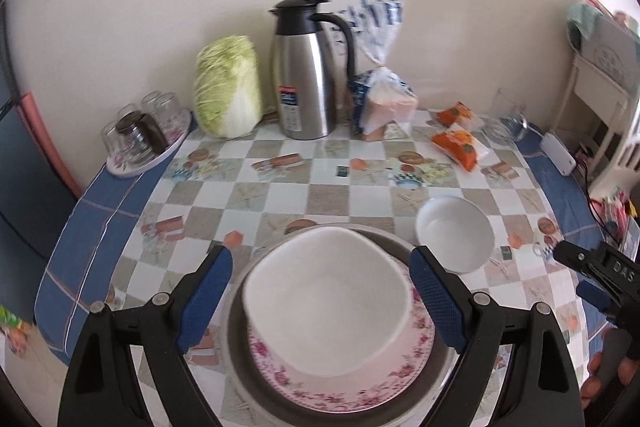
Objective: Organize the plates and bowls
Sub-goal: 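Move both grippers over to the plain white round bowl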
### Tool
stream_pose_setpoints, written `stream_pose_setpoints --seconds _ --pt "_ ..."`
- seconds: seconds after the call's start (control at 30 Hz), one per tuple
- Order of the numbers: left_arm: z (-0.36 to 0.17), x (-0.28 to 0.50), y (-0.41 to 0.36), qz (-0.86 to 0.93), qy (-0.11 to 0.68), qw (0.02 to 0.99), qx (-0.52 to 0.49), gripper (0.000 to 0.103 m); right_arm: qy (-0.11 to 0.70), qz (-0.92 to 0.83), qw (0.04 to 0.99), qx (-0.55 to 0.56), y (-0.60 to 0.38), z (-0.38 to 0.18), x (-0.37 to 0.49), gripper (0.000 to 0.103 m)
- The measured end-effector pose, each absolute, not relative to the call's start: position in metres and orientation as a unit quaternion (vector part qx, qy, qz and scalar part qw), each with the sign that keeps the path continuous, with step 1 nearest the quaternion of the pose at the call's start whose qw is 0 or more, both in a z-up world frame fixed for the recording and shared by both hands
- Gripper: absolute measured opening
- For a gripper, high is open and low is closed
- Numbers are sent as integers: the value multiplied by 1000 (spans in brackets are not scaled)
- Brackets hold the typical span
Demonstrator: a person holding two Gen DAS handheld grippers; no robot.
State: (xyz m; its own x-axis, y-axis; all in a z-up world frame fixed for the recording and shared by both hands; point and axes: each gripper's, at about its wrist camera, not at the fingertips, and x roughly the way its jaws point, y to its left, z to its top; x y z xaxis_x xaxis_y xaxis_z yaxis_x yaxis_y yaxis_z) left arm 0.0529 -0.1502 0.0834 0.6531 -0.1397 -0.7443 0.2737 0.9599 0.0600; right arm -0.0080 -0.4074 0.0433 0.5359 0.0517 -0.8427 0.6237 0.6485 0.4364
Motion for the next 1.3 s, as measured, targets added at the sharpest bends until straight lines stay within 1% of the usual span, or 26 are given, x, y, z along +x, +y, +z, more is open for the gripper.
stream_pose_setpoints --seconds 0.27,0.57,0.73,0.97,1.2,1.3 --pt "80 53 -192 -149 408 892 125 90 454 -200 775 392 -425 27 -7 101" --pt "73 65 -248 -194 437 863 160 90 472 -199 761 398 -428 5 2 101" --pt "66 80 -271 -206 461 848 161 90 486 -201 753 395 -429 -8 9 101" --pt "54 106 -288 -186 483 838 172 90 497 -197 745 400 -428 -24 17 101" --pt "30 133 -294 -161 517 824 168 90 503 -186 745 396 -422 -33 30 101" --pt "19 142 -298 -152 529 819 162 89 505 -184 747 391 -418 -36 36 99"
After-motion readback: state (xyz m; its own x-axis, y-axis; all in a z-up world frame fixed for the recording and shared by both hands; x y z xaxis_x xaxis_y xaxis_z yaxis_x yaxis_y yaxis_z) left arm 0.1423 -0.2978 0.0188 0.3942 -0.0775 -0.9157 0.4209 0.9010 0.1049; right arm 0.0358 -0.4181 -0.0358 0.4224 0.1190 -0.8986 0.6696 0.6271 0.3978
